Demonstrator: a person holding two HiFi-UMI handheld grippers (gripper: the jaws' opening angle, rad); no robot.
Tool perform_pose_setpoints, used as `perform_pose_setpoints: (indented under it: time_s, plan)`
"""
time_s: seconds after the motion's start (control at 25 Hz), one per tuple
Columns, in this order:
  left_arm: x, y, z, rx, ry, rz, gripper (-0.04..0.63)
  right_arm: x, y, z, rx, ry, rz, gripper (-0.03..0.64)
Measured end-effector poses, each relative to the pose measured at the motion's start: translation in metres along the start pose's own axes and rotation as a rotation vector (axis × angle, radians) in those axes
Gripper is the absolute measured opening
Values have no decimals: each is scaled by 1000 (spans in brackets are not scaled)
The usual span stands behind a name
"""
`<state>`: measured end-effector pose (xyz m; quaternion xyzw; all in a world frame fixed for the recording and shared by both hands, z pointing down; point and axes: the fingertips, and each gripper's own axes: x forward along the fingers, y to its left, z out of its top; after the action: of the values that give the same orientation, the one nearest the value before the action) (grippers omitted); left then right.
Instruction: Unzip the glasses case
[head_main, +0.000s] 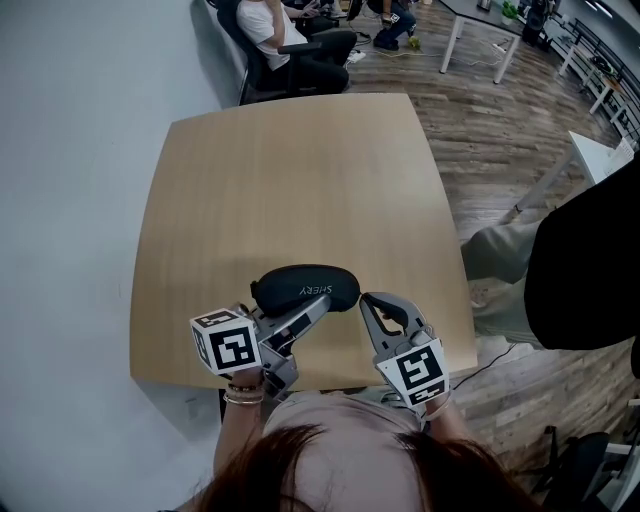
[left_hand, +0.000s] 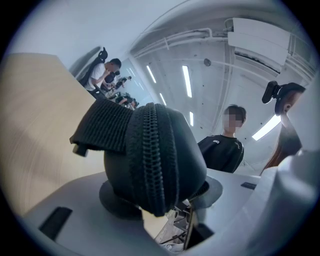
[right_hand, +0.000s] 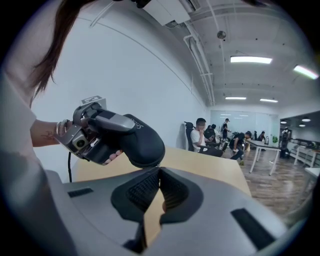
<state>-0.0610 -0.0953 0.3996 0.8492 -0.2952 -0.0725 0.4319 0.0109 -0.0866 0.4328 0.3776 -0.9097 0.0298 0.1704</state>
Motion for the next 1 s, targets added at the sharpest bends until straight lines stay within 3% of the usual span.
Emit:
perform_pose_setpoints:
  time_s: [0.2, 0.52, 0.76, 1.0]
  plan:
    - [-4, -6, 9, 5, -89, -62, 225, -4, 2, 12, -18, -34, 15, 17]
    - [-20, -25, 32, 19, -282, -244, 225, -17, 17, 47, -28, -156, 84, 17]
    - [-25, -33, 37, 53, -336, -277, 225, -21, 28, 47, -2, -152, 135, 17]
    - [-24, -36, 35, 88, -307, -272, 225, -28, 25, 49, 146, -180, 202, 18]
